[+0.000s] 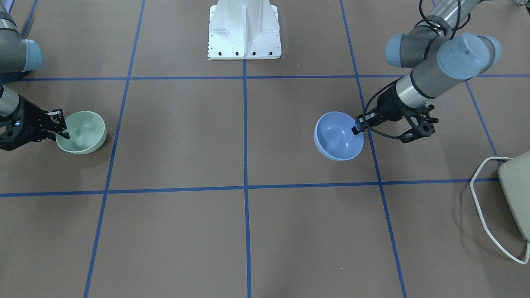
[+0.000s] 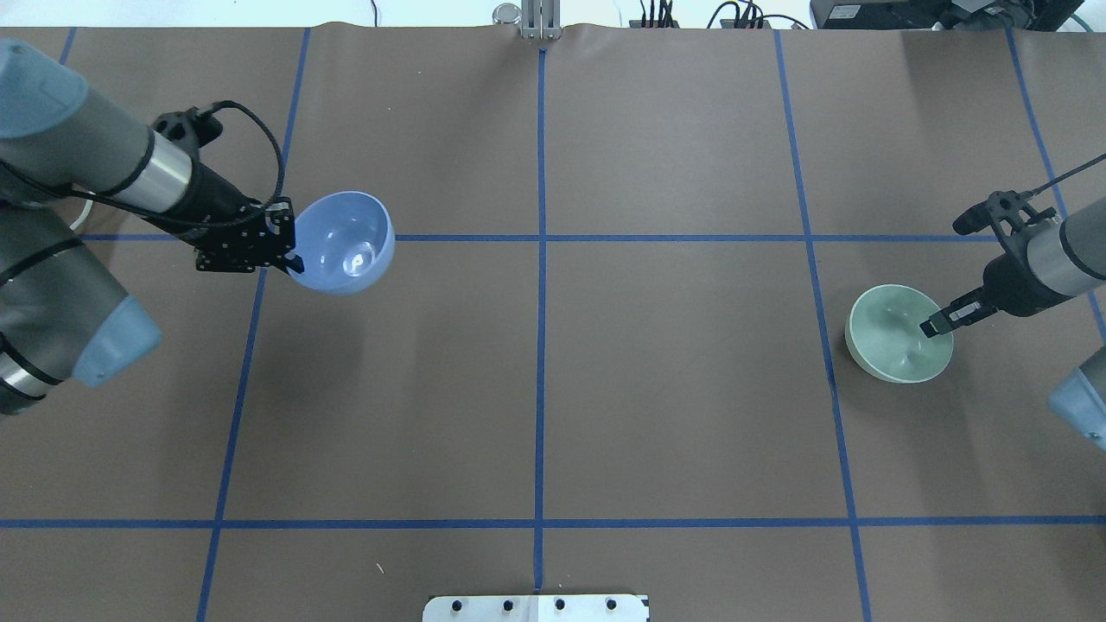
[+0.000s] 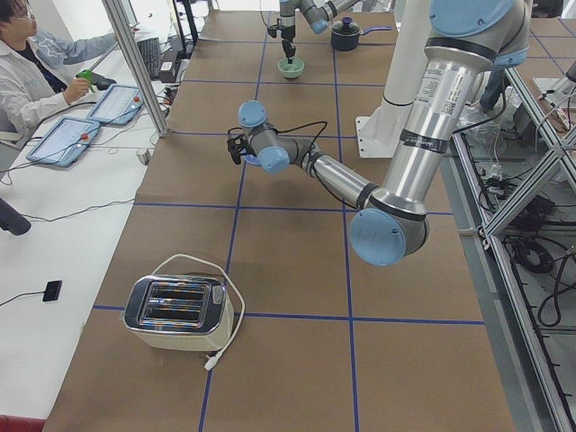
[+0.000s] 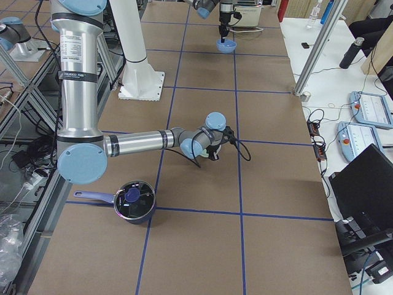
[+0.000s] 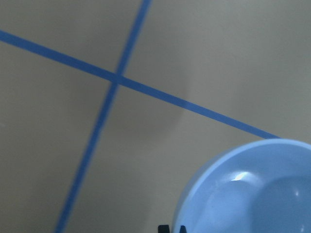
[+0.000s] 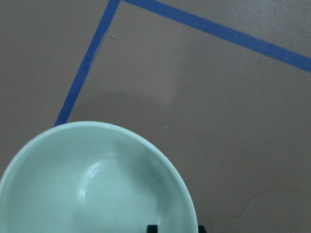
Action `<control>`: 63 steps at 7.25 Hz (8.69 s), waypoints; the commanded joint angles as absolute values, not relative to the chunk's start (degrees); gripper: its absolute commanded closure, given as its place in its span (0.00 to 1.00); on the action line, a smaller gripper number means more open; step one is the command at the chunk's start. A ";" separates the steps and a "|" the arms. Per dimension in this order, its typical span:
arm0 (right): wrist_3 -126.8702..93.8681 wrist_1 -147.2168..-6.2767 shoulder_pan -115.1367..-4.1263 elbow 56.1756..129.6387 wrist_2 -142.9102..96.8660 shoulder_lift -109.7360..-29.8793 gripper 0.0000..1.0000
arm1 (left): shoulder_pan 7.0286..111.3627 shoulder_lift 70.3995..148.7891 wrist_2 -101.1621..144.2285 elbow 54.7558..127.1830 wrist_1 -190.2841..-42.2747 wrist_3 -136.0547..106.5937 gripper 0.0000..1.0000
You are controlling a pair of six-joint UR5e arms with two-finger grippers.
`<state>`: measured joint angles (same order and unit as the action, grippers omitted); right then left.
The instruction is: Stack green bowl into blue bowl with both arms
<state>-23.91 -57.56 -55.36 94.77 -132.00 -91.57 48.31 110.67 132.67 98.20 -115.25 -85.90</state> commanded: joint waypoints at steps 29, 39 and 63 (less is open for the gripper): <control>-51.95 -86.40 -36.13 97.12 -118.49 -52.30 1.00 | 45.61 113.29 126.47 103.80 -109.25 -76.38 0.03; -51.33 -81.83 -34.54 91.76 -113.99 -50.19 0.00 | 45.44 113.20 126.30 103.36 -109.25 -76.38 0.03; -9.93 -79.89 -90.86 108.46 -133.33 -106.96 0.00 | 88.94 77.17 140.10 100.64 -95.98 1.32 0.02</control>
<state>-10.15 -79.35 -89.19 108.95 -132.94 -106.73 88.59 77.18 140.12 100.76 -96.68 1.17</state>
